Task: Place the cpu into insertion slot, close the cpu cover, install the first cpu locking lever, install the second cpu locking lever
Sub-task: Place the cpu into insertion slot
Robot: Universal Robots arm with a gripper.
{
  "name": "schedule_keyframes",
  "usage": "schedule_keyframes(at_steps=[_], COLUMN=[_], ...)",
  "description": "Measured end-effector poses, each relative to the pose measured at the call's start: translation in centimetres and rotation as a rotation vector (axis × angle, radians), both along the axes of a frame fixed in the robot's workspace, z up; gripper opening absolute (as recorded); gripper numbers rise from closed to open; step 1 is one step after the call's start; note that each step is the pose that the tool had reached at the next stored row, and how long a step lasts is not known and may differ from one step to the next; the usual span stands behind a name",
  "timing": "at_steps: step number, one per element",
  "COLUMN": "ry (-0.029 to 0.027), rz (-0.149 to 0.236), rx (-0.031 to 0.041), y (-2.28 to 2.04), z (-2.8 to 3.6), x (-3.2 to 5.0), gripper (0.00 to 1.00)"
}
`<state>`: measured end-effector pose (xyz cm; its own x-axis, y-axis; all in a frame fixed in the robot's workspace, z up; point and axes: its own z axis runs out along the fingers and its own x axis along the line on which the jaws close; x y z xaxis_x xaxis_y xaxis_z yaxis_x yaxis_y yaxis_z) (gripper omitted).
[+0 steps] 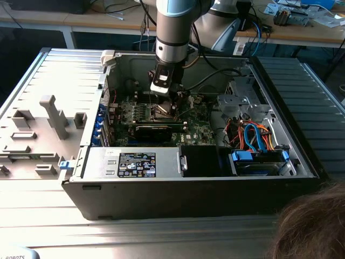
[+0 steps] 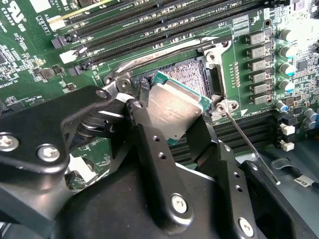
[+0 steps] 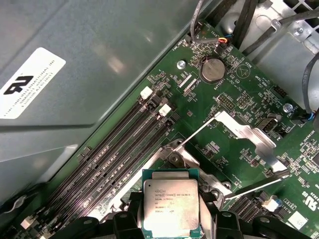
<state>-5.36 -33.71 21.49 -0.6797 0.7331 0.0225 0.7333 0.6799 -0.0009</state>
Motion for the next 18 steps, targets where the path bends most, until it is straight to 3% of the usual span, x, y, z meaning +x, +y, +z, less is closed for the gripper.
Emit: schedule_keyframes(at_steps=[18], ry=[0.0], rz=[-0.036], rx=[0.0], y=[0.0], z=[-0.13], x=[0.0], gripper=[0.54])
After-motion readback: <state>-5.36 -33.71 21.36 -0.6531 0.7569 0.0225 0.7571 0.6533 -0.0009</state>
